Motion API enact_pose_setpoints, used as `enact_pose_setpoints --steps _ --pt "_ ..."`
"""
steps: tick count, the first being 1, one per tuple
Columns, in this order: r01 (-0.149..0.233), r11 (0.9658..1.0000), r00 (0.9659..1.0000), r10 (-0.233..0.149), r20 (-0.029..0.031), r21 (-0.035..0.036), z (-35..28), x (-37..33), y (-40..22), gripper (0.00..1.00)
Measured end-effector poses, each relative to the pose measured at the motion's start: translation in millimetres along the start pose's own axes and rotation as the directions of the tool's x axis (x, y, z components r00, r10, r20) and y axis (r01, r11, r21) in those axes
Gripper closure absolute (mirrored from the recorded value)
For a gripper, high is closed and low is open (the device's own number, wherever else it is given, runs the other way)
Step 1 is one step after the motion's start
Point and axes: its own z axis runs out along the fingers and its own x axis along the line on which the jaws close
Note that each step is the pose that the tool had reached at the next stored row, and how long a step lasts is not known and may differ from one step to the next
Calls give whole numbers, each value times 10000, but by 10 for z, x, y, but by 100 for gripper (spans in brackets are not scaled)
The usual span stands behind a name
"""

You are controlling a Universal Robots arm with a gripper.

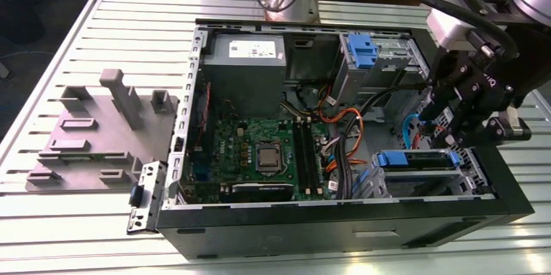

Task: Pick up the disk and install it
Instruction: 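Insert the first disk wire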

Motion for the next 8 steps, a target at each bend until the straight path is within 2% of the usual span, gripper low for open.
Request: enact_pose_setpoints --steps 5,8 --pt "-1 10000 10000 1 -51 0 36 0 -23 52" --pt "-2 10000 10000 2 -55 1 57 0 -26 52"
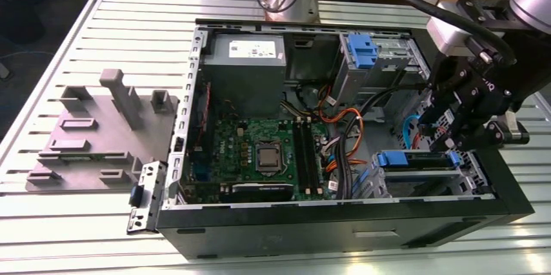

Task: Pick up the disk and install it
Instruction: 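Insert the first disk wire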

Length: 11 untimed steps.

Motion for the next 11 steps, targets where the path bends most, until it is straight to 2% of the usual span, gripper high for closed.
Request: enact_pose_setpoints --steps 7,9,10,11 --pt "1 10000 10000 -1 1 0 1 0 -1 53" --pt "1 10000 10000 -1 1 0 1 0 -1 65" --pt "0 10000 10000 0 0 0 1 0 0 65" --pt "0 10000 10000 0 0 0 1 0 -1 71"
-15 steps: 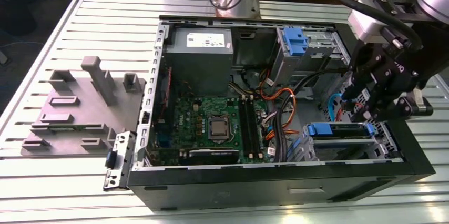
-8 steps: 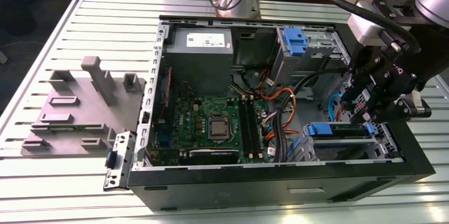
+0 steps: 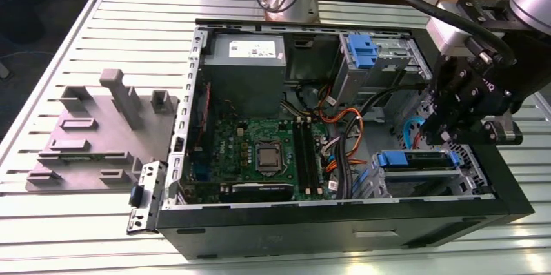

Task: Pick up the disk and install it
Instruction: 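Insert the first disk wire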

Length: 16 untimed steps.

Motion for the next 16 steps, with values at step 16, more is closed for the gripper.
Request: enact_pose_setpoints --steps 16 --pt "9 9999 10000 -9 9 148 24 14 44 84"
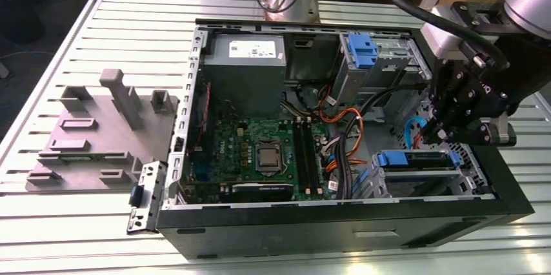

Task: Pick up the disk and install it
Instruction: 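Insert the first disk wire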

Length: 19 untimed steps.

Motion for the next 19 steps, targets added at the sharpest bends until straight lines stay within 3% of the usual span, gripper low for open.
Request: enact_pose_setpoints --steps 5,15,19 --pt "24 9999 10000 -25 50 142 32 28 10 84" --pt "98 9994 9998 -102 146 322 114 80 54 84" --pt "161 9990 9997 -168 176 428 147 81 69 84"
